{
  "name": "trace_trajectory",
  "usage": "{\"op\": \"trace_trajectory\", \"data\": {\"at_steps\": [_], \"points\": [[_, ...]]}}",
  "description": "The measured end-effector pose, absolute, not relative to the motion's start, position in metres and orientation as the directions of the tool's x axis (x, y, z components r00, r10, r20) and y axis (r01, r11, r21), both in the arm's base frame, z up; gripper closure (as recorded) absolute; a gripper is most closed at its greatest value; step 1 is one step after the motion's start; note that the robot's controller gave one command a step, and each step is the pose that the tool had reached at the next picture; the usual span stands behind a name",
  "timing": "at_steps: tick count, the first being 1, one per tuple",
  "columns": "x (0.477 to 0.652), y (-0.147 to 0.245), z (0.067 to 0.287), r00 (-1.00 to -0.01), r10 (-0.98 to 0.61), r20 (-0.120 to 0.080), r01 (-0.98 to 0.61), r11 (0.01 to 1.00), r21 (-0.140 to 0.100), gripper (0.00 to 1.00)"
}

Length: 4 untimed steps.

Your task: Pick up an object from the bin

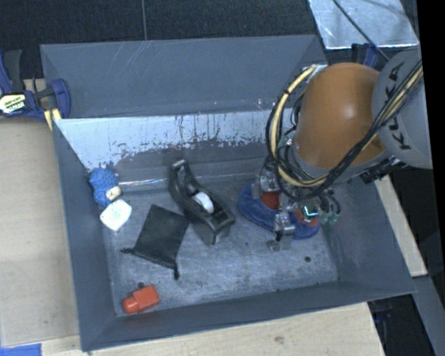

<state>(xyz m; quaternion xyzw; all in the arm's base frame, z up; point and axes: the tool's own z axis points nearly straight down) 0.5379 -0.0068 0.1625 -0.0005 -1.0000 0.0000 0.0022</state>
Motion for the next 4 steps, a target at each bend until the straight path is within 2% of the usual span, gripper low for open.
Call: {"op": "trace_trajectory", "data": {"at_steps": [1,2,3,4], "points": [[0.575,-0.030,0.068,-0.998,0.065,-0.008,0.065,0.998,0.002,0.00],[0.576,-0.029,0.075,-0.998,0.064,-0.011,0.064,0.998,0.002,1.00],[0.572,-0.022,0.144,-1.000,0.029,-0.010,0.029,1.000,0.000,1.00],[0.578,-0.031,0.219,-1.000,-0.014,-0.013,-0.014,1.000,-0.001,1.00]]}}
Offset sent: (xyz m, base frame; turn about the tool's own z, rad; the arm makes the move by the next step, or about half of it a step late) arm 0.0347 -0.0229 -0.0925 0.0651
